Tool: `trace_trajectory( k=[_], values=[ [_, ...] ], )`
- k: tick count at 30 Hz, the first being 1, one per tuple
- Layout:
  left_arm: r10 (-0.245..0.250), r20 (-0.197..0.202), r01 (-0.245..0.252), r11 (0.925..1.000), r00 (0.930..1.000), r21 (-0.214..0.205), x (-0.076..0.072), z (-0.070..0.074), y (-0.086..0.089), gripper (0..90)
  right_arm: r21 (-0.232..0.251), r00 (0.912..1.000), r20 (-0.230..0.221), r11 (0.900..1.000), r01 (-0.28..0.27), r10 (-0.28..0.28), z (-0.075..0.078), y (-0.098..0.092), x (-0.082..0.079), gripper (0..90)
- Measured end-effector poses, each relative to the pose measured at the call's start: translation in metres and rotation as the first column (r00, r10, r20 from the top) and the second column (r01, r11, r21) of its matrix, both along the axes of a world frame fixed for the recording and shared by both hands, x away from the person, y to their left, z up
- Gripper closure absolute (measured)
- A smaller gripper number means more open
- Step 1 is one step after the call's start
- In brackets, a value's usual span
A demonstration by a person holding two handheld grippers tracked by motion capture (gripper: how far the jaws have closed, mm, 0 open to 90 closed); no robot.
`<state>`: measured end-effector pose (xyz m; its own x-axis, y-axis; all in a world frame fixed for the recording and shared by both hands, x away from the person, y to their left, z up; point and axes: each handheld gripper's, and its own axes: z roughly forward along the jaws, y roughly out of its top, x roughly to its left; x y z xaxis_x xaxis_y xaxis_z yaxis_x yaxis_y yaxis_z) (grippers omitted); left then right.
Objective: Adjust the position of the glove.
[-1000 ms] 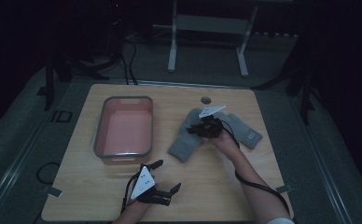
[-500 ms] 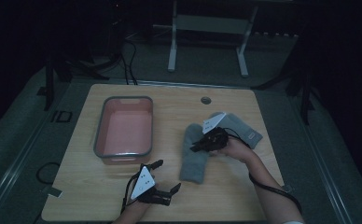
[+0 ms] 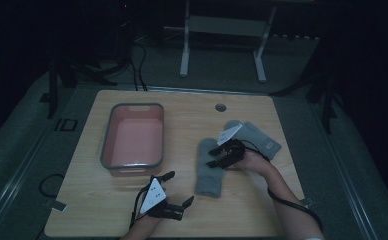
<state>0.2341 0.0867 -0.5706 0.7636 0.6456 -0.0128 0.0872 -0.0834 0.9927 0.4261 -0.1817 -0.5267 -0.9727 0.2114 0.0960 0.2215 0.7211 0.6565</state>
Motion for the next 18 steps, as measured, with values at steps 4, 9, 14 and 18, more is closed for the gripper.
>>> trace_trajectory(
  k=[4,9,14,18],
  values=[
    [0.002,0.0,-0.002,1.0,1.0,0.001,0.0,0.0,0.0,0.3,0.044,0.9939,0.016,0.9931,0.109,-0.109,0.01,-0.003,-0.012,37.0],
    [0.003,0.0,-0.003,1.0,1.0,0.002,0.0,0.0,0.0,0.3,0.084,0.9791,0.025,0.9764,0.199,-0.202,0.017,-0.004,-0.031,42.4],
    [0.004,-0.001,-0.004,1.0,1.0,0.002,0.0,0.0,0.0,0.3,0.088,0.9418,0.057,0.9414,0.326,-0.331,0.009,-0.003,-0.061,72.1],
    [0.004,0.001,-0.004,1.0,1.0,0.005,0.0,0.0,0.0,0.3,0.01,0.9357,0.125,0.9435,0.331,-0.33,-0.004,0.003,-0.079,89.8]
  ],
)
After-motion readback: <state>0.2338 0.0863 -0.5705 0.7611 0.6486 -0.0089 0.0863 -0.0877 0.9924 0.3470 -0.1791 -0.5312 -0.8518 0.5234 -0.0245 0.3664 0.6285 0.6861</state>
